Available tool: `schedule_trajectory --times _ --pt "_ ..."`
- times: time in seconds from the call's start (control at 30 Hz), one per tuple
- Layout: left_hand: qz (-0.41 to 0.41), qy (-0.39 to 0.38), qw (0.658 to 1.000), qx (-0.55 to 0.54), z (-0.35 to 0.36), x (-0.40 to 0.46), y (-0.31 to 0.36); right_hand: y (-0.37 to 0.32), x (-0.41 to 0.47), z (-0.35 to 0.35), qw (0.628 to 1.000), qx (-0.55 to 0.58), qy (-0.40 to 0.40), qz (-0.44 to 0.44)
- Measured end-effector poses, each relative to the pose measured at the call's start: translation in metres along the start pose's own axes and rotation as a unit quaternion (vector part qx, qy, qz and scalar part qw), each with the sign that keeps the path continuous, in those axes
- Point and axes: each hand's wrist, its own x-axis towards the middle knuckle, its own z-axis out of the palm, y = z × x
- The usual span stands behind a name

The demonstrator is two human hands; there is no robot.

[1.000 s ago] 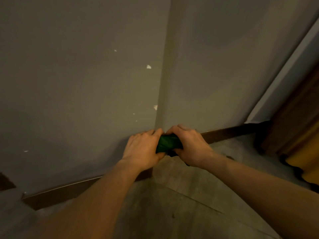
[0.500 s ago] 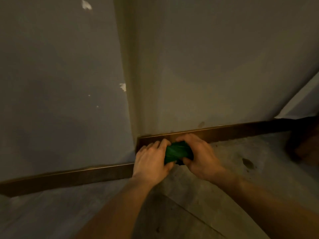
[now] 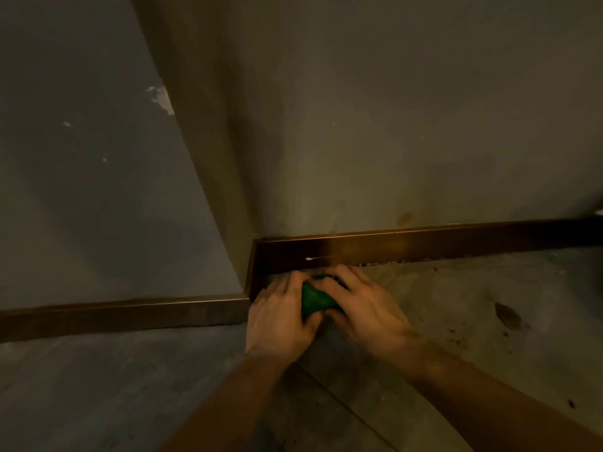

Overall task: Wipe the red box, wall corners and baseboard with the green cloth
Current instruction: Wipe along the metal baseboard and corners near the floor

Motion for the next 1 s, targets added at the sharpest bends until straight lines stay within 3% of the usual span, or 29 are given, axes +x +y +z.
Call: schedule_trajectory --times 0.2,0.4,0.67,0.87,1.0 --pt "-0.017 -0.017 1.000 -0.003 0.023 0.000 -0.014 0.010 -0.007 0.012 1.000 -0.013 -0.021 0.012" --pt "0.005 -0.051 0.994 0.093 0.056 -0.011 -0.024 0.034 -0.012 0.006 0.996 -0.003 0.042 0.079" --pt "-0.021 -0.057 0.995 0.083 0.080 -0.020 -0.031 0.041 -0.002 0.012 0.992 -0.046 0.077 0.084" --pt "-0.020 -0.069 0.992 0.104 0.080 -0.021 -0.030 0.041 0.007 0.015 0.992 -0.067 0.073 0.081" --pt "-0.016 -0.075 0.992 0.103 0.080 -0.021 -0.031 0.038 0.018 0.018 0.992 -0.121 0.018 0.039"
